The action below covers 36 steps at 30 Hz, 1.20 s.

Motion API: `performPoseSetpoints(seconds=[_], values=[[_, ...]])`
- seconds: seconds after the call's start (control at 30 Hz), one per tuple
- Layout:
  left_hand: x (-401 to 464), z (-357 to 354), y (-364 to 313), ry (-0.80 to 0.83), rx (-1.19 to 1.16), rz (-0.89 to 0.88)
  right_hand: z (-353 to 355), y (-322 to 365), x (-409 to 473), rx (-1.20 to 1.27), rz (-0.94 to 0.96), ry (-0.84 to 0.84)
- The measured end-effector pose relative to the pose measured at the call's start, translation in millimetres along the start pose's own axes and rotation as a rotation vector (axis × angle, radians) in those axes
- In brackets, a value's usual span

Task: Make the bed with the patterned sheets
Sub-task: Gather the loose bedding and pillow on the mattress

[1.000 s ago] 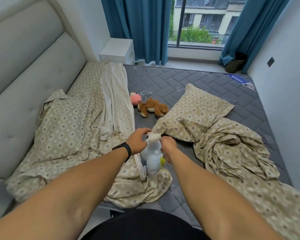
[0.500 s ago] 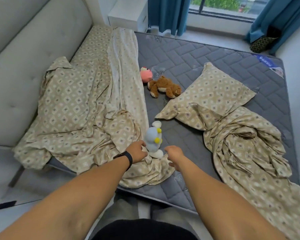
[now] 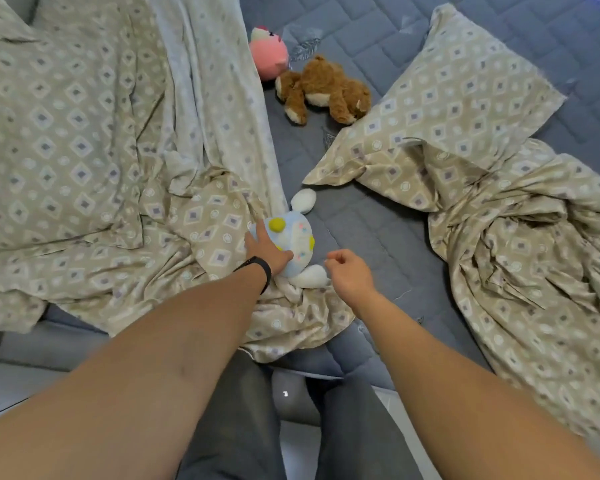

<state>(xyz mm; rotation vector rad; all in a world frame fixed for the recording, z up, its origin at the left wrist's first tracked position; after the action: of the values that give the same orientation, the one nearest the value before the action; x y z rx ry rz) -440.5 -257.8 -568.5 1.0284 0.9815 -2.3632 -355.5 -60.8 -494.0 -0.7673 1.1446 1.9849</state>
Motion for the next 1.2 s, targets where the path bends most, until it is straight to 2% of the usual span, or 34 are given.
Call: performPoseSetpoints(seconds=[0.1,0.27,0.4,0.5,0.6,0.7,0.83,1.03,1.2], values=[[25.4,3.3,11.0,-0.051,-0.052,0.076,-12.9,-15.8,18.4,-0.048,-0.035,0.028],[12.5,0.1,16.8,0.043,-0.020,0.087,-16.0,-22.9,18.0,-0.042,-0.110,0.043],[-27.9,28.3,11.0,0.001,-0.289,0.061,-5.7,2.6,-4.0,-0.022,-0.099,0.033],[-68.4,59.6,-1.1,-0.017,-0.497,0.056,5.7,27.1,-33.9,0.110,-0.143,0.056],[-114.2,94.1,-28.3,-0.065,-0.653,-0.007,7.9,56.0,-70.7,0.288,-0.172,0.156],[-161.9,124.2,-55.4,-0.083,-0.736,-0.125,2.2,90.0,-100.2,0.428,-0.124,0.269],[-213.4,147.9,-73.8,-0.067,-0.743,-0.303,-2.5,125.1,-125.1,0.549,-0.074,0.319],[-240.2,188.9,-34.1,-0.252,-0.654,-0.291,-27.2,155.5,-142.5,0.445,0.009,0.289],[-220.4,228.9,8.8,-0.202,-0.520,-0.259,-83.3,170.2,-145.9,0.391,-0.053,0.259]])
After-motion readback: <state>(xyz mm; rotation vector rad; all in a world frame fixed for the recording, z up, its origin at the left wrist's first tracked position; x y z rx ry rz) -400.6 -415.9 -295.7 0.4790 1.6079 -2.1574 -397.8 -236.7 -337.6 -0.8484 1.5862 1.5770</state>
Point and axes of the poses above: each hand's wrist, its own x-axis towards the middle knuckle, its own z-axis out of the back of the hand, y = z × x, the point moved 9 cm from there along x, towards the middle knuckle, and after that the axes turned 5 degrees about -x, right-handed, at the moved point
